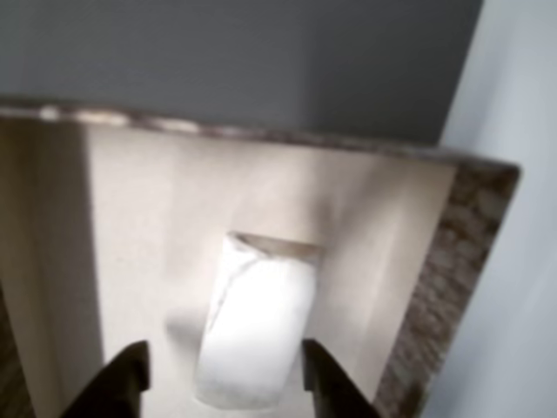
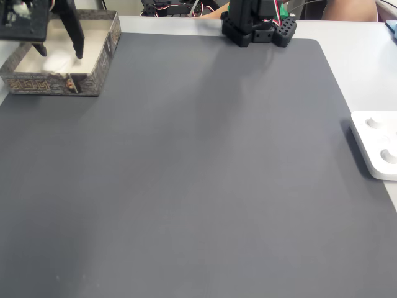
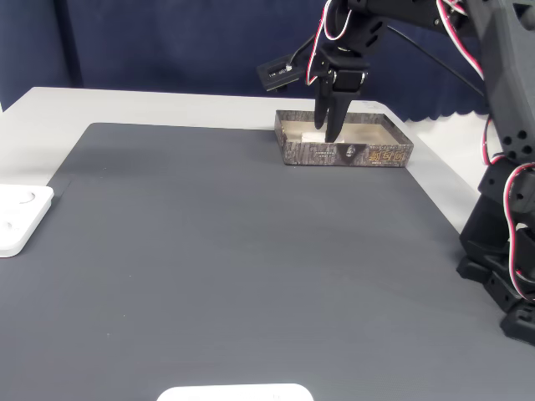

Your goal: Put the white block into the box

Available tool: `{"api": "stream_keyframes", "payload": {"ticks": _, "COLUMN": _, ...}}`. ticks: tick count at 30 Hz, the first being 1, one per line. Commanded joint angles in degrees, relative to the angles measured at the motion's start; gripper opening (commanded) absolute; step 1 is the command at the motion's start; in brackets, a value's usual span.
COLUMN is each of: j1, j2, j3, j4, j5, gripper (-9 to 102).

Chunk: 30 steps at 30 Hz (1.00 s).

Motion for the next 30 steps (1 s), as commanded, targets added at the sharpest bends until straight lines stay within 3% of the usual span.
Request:
{"api": "stream_keyframes", "payload": {"ticks": 1, "j1": -0.4, "j2": 1.1, "j3": -0.3, "j4": -0.5, "j5": -0.6, "gripper": 28}}
{"api": "stream_keyframes", "payload": {"ticks": 15, "j1": -1.3, "j2": 14.2, "j3": 4.0, "j4": -0.5, "j5": -2.6, "gripper": 28}}
{"api": "stream_keyframes", "payload": {"ticks": 30, "j1": -7.5, "j2": 36.1, "j3": 24.3, "j4": -1.0, "j5": -13.6, "gripper": 23}}
